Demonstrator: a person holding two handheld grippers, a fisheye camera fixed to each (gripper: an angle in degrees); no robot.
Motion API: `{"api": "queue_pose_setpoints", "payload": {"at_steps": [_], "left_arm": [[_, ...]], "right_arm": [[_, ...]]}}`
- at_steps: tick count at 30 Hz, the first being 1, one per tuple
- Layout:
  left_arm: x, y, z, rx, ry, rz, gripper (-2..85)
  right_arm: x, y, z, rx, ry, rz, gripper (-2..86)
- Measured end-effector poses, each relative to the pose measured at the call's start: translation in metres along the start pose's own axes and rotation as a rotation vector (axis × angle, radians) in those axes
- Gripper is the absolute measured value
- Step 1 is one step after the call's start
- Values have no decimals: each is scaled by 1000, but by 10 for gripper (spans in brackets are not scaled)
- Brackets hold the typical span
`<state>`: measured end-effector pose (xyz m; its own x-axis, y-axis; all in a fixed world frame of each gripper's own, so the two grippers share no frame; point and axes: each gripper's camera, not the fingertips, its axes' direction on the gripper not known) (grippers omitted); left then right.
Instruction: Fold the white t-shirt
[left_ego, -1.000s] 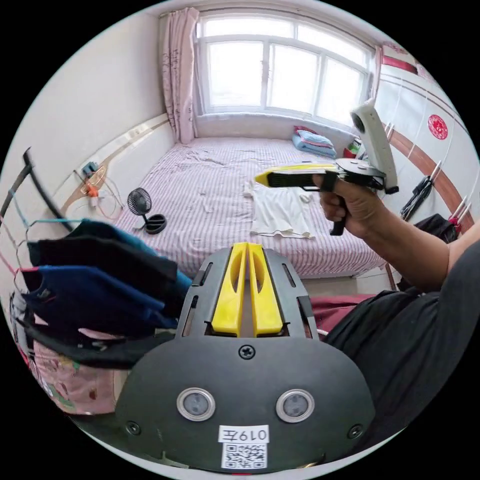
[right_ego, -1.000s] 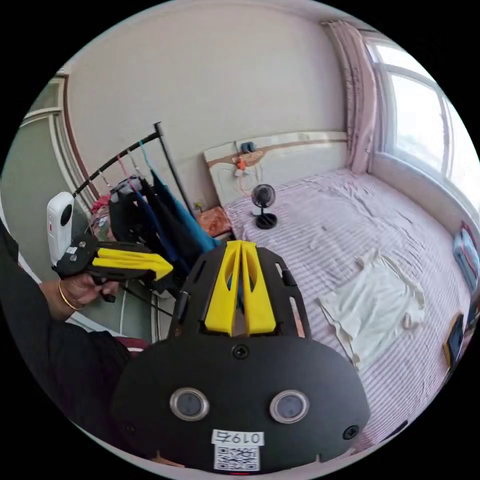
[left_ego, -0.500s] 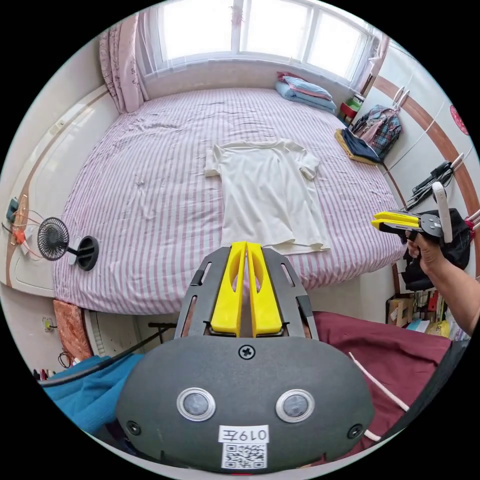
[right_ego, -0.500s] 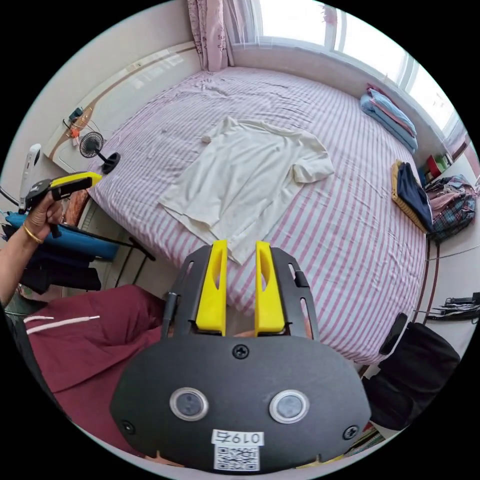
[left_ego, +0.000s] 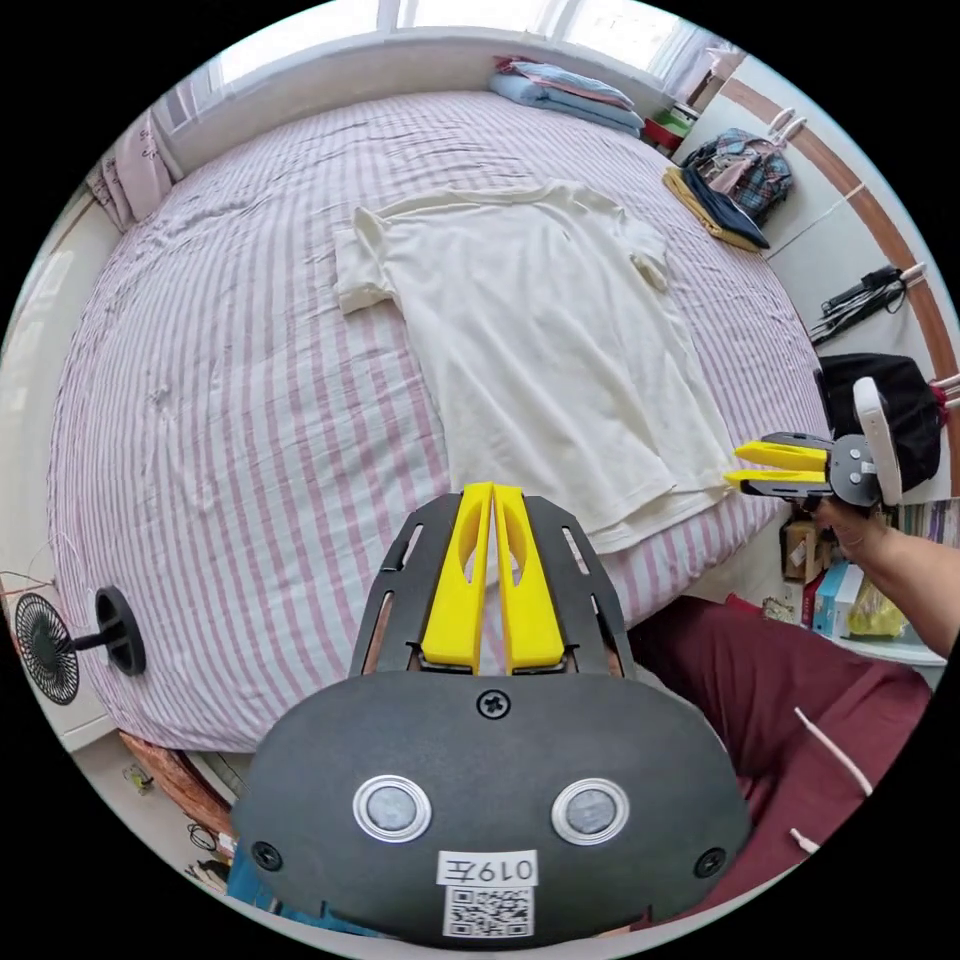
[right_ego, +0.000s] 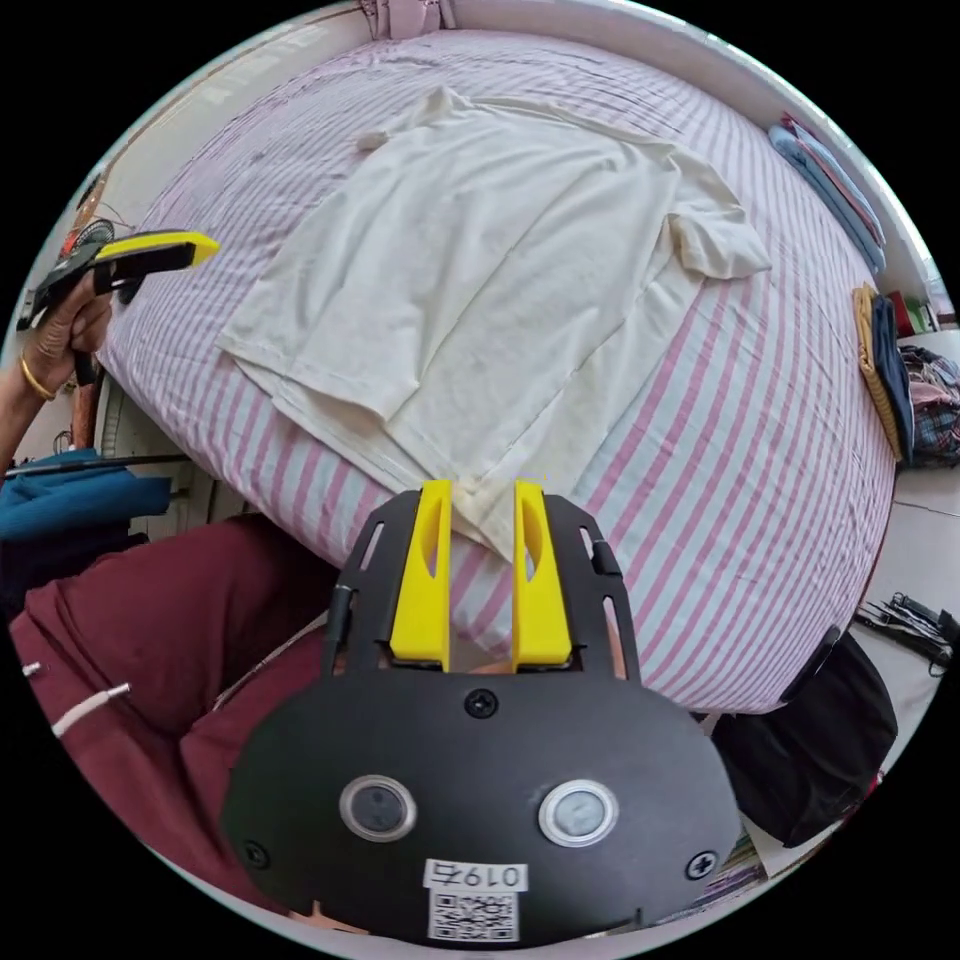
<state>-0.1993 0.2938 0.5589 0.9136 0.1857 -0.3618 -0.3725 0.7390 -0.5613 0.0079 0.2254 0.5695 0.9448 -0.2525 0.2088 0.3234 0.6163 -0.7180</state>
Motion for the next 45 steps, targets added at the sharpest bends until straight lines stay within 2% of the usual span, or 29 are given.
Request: {"api": "queue_pose_setpoints", "payload": {"at_steps": [3, 6, 8, 10, 13, 17, 23, 31, 33, 36, 40, 43, 45], "left_arm": [[-2, -22, 18, 17, -62, 32, 9], [-5, -58, 34, 0, -140, 11, 10], [-7, -85, 44, 13, -159, -25, 11], [-9, -114, 54, 55, -163, -59, 12], [-20, -164, 77, 68, -188, -140, 14], [-50, -218, 111, 69, -215, -232, 22], [-85, -272, 148, 103, -267, -222, 64], [-147, -336, 200, 89, -242, -164, 112], [-162, -342, 222, 43, -190, -173, 117], [-162, -344, 246, -14, -204, -118, 120], [-163, -342, 272, -51, -185, -97, 120], [-166, -346, 281, -12, -122, -118, 114], [-155, -354, 292, -30, -147, -74, 110]], "right_arm": [[17, -5, 14, -6, -49, 76, 66], [34, -15, -13, 123, 13, 142, 48], [48, -44, -42, 258, 109, 159, 6], [70, -77, -53, 321, 114, 188, -2], [128, -125, -49, 377, 105, 330, 3], [207, -172, -19, 346, 22, 473, 79], [275, -221, -13, 417, 76, 411, 106], [343, -281, 26, 299, -43, 261, 112], [349, -287, 39, 247, -69, 252, 109], [353, -287, 55, 213, -100, 262, 103], [360, -287, 62, 218, -125, 300, 67], [360, -295, 63, 202, -135, 269, 17], [357, -301, 64, 190, -116, 244, 3]]}}
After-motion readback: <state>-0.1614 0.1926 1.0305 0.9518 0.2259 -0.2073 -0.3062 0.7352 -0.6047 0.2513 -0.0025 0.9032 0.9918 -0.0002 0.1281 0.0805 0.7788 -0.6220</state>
